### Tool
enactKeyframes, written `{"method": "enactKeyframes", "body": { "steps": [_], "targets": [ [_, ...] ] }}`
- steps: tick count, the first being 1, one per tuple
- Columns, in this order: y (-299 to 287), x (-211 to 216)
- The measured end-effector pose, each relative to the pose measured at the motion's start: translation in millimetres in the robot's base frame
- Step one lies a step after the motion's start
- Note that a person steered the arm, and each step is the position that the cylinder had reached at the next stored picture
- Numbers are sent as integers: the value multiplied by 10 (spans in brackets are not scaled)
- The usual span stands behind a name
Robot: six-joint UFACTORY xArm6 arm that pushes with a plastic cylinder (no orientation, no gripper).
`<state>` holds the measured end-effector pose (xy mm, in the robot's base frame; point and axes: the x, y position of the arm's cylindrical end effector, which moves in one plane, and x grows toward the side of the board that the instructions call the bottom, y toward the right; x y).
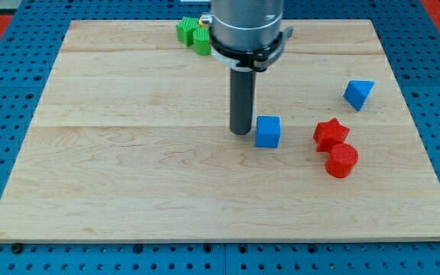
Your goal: Move blue triangle to the right side of the red star
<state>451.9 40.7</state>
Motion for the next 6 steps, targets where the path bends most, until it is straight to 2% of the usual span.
{"method": "enactKeyframes", "body": {
  "steps": [1,2,3,4,6],
  "targets": [
    [640,5],
    [756,72],
    [498,14],
    [630,-367],
    [2080,-1442]
  ]
}}
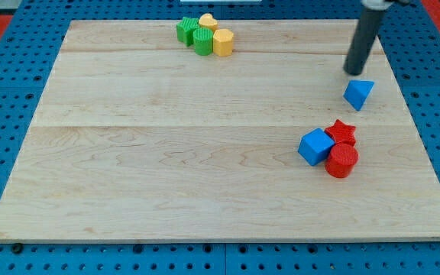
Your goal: Move blue triangle to the right side of the red star
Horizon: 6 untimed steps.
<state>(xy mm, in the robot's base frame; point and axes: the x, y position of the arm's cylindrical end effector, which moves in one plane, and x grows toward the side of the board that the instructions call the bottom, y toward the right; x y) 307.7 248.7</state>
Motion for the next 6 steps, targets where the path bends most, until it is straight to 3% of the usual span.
{"method": "enactKeyframes", "body": {
  "steps": [1,2,3,6],
  "targets": [
    [750,59],
    [574,417],
    [-167,658],
    [-899,748]
  ]
}}
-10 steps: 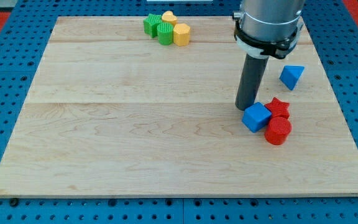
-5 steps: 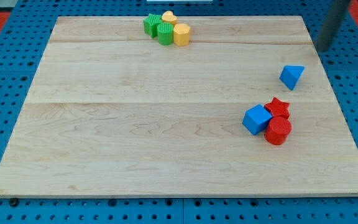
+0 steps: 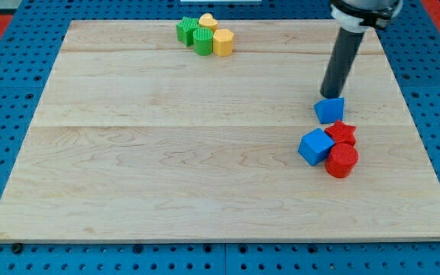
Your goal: Move blue triangle to the right side of the red star
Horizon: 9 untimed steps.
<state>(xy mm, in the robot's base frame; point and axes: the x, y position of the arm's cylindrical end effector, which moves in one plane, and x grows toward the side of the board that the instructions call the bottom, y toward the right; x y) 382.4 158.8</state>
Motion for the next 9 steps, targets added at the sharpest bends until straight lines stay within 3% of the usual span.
{"method": "enactKeyframes", "body": {
  "steps": [1,2,5,8,9],
  "targets": [
    [-114,161],
    [192,312],
    [462,363],
    [382,965],
    [79,602]
  ]
}}
